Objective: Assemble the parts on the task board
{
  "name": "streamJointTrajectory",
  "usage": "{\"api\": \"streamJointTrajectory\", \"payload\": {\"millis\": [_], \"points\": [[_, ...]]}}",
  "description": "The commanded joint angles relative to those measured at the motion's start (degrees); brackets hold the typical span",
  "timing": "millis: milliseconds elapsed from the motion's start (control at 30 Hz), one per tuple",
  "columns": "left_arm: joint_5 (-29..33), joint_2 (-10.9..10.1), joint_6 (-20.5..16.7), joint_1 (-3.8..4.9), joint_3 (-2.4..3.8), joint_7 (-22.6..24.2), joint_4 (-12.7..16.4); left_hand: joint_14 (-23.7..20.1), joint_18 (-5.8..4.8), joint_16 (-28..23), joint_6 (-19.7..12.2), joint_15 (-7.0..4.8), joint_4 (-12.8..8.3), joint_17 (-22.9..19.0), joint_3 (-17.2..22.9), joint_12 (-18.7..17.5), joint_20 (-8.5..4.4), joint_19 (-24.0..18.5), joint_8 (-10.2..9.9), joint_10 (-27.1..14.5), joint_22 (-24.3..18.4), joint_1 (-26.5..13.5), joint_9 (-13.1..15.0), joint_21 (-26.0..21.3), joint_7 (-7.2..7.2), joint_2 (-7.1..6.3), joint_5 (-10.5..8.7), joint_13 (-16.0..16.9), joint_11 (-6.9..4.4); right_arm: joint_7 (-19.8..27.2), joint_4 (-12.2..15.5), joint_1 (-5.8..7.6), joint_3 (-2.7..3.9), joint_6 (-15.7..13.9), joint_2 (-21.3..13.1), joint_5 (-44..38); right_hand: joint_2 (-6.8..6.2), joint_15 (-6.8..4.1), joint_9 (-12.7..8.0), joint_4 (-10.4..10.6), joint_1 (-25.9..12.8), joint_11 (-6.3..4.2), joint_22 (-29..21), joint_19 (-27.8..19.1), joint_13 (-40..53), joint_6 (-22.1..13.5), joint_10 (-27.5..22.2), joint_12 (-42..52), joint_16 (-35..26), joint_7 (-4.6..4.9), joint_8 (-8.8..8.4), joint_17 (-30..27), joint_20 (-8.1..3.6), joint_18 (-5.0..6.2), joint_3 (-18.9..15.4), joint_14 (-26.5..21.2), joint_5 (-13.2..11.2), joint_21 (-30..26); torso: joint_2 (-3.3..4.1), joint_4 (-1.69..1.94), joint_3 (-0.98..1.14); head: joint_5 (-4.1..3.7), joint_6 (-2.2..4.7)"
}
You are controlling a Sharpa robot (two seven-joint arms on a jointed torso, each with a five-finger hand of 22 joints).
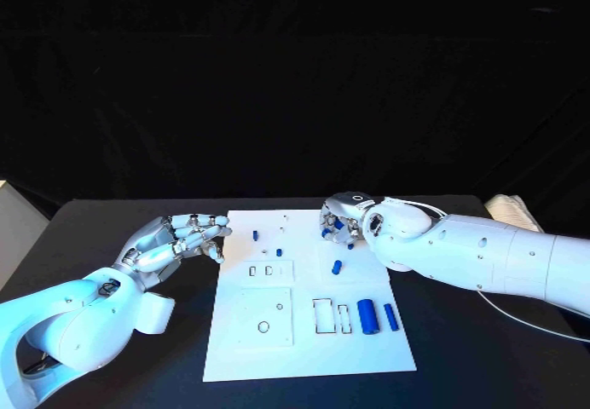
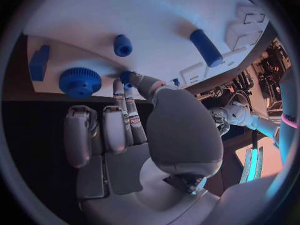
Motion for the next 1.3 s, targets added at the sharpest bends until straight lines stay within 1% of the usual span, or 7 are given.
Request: {"api": "streamJointTrajectory", "payload": {"millis": [33,333,533,800,900,1033,1300], "points": [[0.2,0.0,1.0,0.10,0.05,0.2,0.0,-0.4,0.60,0.4,-0.3,-0.01,0.1,0.1,0.2,0.0,0.01,-0.3,-0.4,-0.4,0.1,-0.2,0.1,0.3,0.10,0.26,-0.25,0.1,0.02,-1.2,1.0,0.01,0.11,-5.0,-0.2,-0.9,1.48,-0.38,1.8,-0.3,0.9,-1.48,2.8,1.6,0.8,0.5,2.0,0.0,0.3,0.00,0.41,0.0,-0.24,-0.93,-0.1,2.1,-0.1,0.5,0.03,-0.02,-0.05,0.14,0.16],[0.2,0.0,1.0,0.10,0.06,0.2,-0.1,-0.4,0.61,0.5,-0.3,-0.02,0.0,0.1,0.2,0.0,0.01,-0.3,-0.4,-0.4,0.2,-0.2,0.1,0.4,0.09,0.28,-0.25,0.1,0.02,-2.7,1.4,0.42,0.55,-8.4,1.1,-1.6,1.32,-0.39,2.0,-0.5,0.8,-1.48,3.2,1.8,0.9,0.4,2.0,-0.1,0.3,0.00,0.55,-0.1,-0.26,-1.01,-0.1,2.1,-0.2,0.8,0.16,0.26,-0.13,0.15,0.54],[0.2,0.1,1.1,0.11,0.06,0.2,-0.1,-0.5,0.61,0.5,-0.3,-0.02,0.0,0.1,0.3,0.0,0.02,-0.4,-0.4,-0.4,0.2,-0.1,0.1,0.5,0.10,0.29,-0.25,0.1,0.02,-3.0,-0.6,0.50,0.66,-9.4,3.7,-2.0,1.24,-0.39,2.2,-0.6,0.8,-1.45,3.4,1.8,1.0,0.3,2.0,-0.2,0.2,0.05,0.59,-0.3,-0.27,-1.05,-0.1,2.1,-0.2,1.0,0.29,0.26,-0.14,0.25,0.57],[0.2,0.4,1.2,0.13,0.06,0.1,-0.1,-0.5,0.61,0.5,-0.3,-0.02,0.0,0.1,0.3,0.0,0.02,-0.4,-0.4,-0.4,0.2,-0.1,0.1,0.5,0.10,0.29,-0.25,0.1,0.02,-3.0,-5.3,0.45,0.72,-9.6,8.3,-2.0,1.31,-0.32,2.4,-0.5,0.6,-1.35,3.7,1.9,1.1,0.0,1.8,-0.4,0.2,0.16,0.58,-0.4,-0.24,-1.09,0.0,2.0,-0.2,1.2,0.39,0.51,-0.17,0.19,0.53],[0.2,0.5,1.3,0.13,0.06,0.1,-0.1,-0.5,0.61,0.5,-0.3,-0.02,0.0,0.1,0.3,0.0,0.02,-0.4,-0.4,-0.4,0.2,-0.1,0.1,0.5,0.10,0.29,-0.25,0.1,0.02,-2.9,-6.3,0.32,0.72,-9.6,9.4,-2.0,1.29,-0.31,2.5,-0.6,0.7,-1.34,3.7,1.9,1.1,-0.1,1.8,-0.5,0.2,0.19,0.58,-0.5,-0.23,-1.10,0.0,2.0,-0.2,1.2,0.42,0.49,-0.11,0.36,0.40],[0.2,0.5,1.3,0.16,0.06,0.0,-0.1,-0.5,0.61,0.5,-0.3,-0.02,0.0,0.1,0.3,0.0,0.02,-0.4,-0.4,-0.4,0.2,-0.1,0.1,0.5,0.10,0.29,-0.25,0.1,0.02,-3.1,-7.2,0.18,0.72,-9.6,10.3,-2.1,1.26,-0.26,2.6,-0.7,0.6,-1.27,3.7,1.8,1.1,-0.3,1.7,-0.6,0.2,0.27,0.55,-0.5,-0.21,-1.09,0.1,2.0,-0.2,1.2,0.51,0.76,-0.19,0.32,0.37],[0.2,0.5,1.4,0.27,0.07,-0.1,0.0,-0.5,0.61,0.5,-0.3,-0.02,0.0,0.1,0.3,0.0,0.02,-0.4,-0.4,-0.4,0.2,-0.1,0.1,0.5,0.10,0.29,-0.25,0.1,0.02,-3.3,-8.5,0.10,0.72,-9.8,11.5,-2.1,1.20,-0.22,2.7,-0.7,0.6,-1.22,3.7,1.8,1.2,-0.5,1.6,-0.7,0.2,0.33,0.52,-0.5,-0.18,-1.08,0.1,2.0,-0.1,1.2,0.69,0.91,-0.31,0.31,0.45]]}}
